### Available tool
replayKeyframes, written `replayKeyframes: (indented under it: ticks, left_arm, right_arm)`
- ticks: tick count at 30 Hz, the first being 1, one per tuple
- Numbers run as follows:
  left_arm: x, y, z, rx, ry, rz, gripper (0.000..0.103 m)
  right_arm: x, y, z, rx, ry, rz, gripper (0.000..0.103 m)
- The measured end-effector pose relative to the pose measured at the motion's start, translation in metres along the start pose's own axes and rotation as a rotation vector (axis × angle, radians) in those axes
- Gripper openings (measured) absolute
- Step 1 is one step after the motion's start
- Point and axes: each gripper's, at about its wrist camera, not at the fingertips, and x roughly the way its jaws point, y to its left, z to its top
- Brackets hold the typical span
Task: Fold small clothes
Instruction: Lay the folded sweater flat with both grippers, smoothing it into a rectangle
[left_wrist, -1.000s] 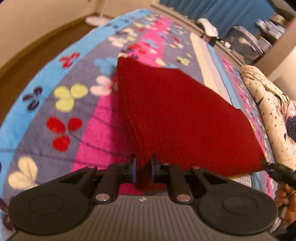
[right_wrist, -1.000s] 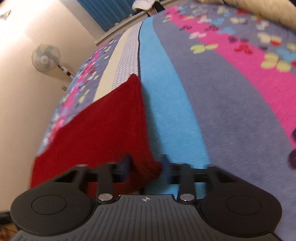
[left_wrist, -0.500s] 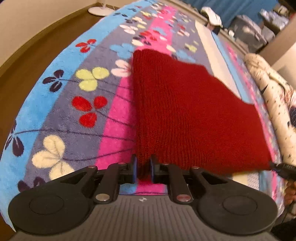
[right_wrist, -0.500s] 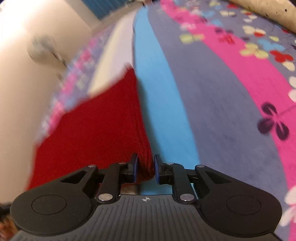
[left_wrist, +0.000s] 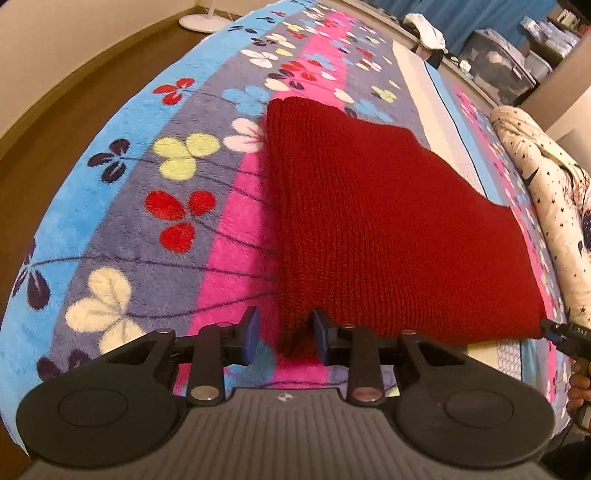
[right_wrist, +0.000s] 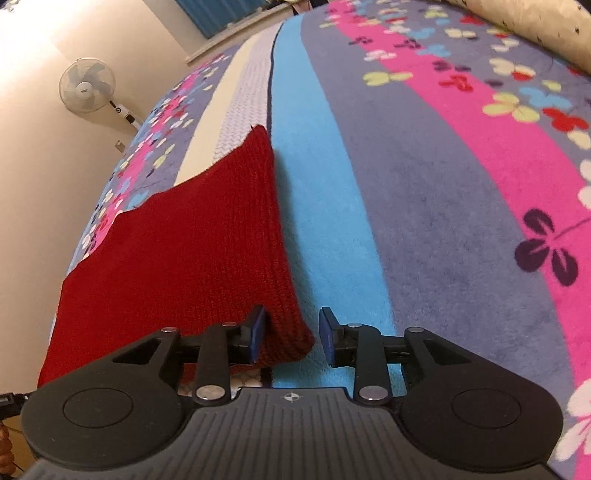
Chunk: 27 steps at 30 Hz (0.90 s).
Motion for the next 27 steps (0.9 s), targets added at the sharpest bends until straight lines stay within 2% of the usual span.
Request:
replayKeyframes:
  ticks: [3, 4, 10, 14, 16, 18, 20, 23, 25, 27]
  left_arm:
    - [0.001, -0.002, -0.001, 0.017, 0.002, 0.006, 0.028]
    - [0.002, -0.003, -0.001, 0.021, 0.003, 0.008, 0.027]
    - [0.003, -0.006, -0.002, 0.041, 0.002, 0.013, 0.017]
    - [-0.001, -0.009, -0.004, 0.061, -0.014, 0.017, 0.014]
    - [-0.011, -0.009, -0.005, 0.061, -0.045, -0.007, 0.013]
    - [-0.029, -0.007, -0.007, 0.032, -0.102, -0.065, 0.013]
    - [-0.042, -0.006, -0.011, 0.013, -0.136, -0.109, 0.013]
    - [-0.028, -0.004, -0.012, 0.012, -0.058, -0.058, 0.013]
    - [-0.014, -0.006, -0.013, 0.046, 0.008, -0.010, 0.014]
    - [-0.006, -0.009, -0.014, 0.081, 0.038, 0.020, 0.015]
  right_arm:
    - [0.002, 0.002, -0.002, -0.024, 0.002, -0.001, 0.029]
    - [0.002, 0.003, -0.002, -0.036, 0.002, 0.004, 0.022]
    - [-0.001, 0.009, -0.003, -0.094, -0.018, -0.007, 0.016]
    - [-0.010, 0.009, -0.002, -0.089, -0.047, 0.005, 0.013]
    - [-0.024, 0.009, 0.001, -0.068, -0.083, 0.033, 0.013]
    - [-0.046, 0.013, 0.001, -0.046, -0.138, 0.086, 0.013]
    - [-0.058, 0.017, -0.005, -0.062, -0.165, 0.090, 0.012]
    - [-0.046, 0.012, -0.009, -0.045, -0.098, -0.006, 0.012]
    - [-0.031, 0.007, -0.010, -0.032, -0.032, -0.049, 0.013]
    - [-0.023, 0.007, -0.013, -0.029, -0.004, -0.085, 0.014]
